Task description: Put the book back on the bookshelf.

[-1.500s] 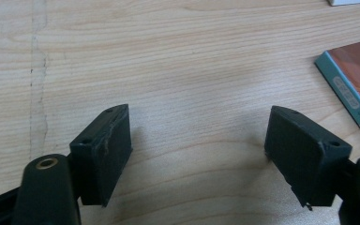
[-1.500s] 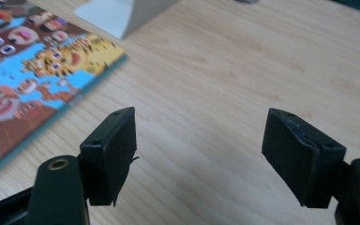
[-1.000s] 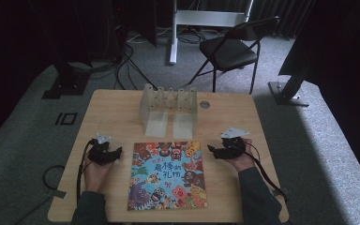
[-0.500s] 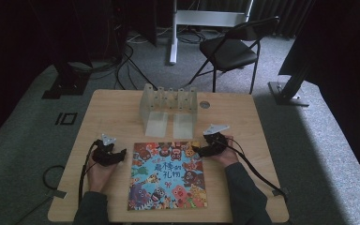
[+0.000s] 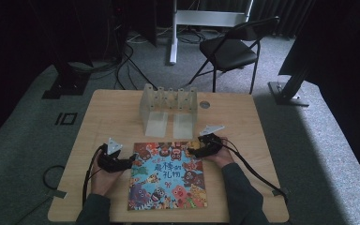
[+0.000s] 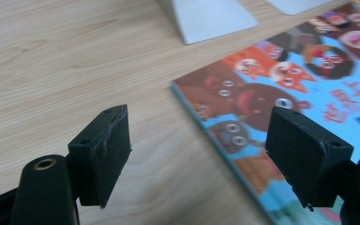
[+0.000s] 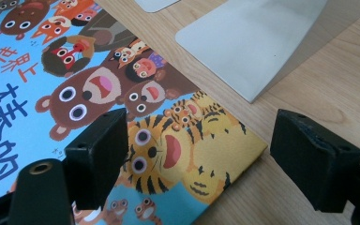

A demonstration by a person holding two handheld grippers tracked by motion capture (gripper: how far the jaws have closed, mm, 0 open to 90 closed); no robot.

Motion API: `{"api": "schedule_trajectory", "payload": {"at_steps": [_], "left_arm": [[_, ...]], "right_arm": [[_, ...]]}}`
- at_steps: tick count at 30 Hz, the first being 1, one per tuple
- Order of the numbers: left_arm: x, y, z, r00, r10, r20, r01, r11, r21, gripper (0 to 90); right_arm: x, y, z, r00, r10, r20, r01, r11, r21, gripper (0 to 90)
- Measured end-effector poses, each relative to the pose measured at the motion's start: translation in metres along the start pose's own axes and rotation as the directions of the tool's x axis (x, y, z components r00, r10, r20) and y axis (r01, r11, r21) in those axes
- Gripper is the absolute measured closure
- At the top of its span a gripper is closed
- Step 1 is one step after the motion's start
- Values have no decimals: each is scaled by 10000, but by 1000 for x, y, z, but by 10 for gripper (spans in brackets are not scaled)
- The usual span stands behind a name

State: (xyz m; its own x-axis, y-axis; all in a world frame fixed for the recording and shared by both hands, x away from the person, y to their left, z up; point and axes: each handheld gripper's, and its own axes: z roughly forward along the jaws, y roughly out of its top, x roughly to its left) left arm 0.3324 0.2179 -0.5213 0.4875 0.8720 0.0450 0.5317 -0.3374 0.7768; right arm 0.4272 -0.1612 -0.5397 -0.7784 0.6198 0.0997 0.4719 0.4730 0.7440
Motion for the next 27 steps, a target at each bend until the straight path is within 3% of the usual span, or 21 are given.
{"api": "schedule_trajectory", "payload": {"at_steps": [6, 12, 14, 15, 22, 27], "left_arm": [[-20, 1, -3, 9980, 507, 364, -512, 9986, 133, 213], [-43, -1, -6, 9905, 1168, 722, -1184, 9928, 182, 193], [-43, -1, -6, 9905, 1168, 722, -1184, 9928, 182, 192], [-53, -2, -8, 9865, 1421, 811, -1441, 9894, 199, 191], [-66, -5, -12, 9781, 1739, 1147, -1780, 9837, 261, 203], [-77, -8, -16, 9714, 1953, 1354, -2002, 9795, 234, 203]], "right_arm": [[-1, -2, 3, 9998, 106, -163, -105, 9999, 59, 196], [-1, -2, 3, 9995, 224, -212, -223, 9997, 48, 196], [-1, -2, 3, 9994, 251, -238, -251, 9997, 36, 196], [-2, -2, 3, 9990, 341, -280, -339, 9994, 47, 196], [-8, -4, 1, 9934, 916, -687, -934, 9953, -240, 219], [-8, -3, -1, 9931, 950, -683, -976, 9946, -358, 227]]}}
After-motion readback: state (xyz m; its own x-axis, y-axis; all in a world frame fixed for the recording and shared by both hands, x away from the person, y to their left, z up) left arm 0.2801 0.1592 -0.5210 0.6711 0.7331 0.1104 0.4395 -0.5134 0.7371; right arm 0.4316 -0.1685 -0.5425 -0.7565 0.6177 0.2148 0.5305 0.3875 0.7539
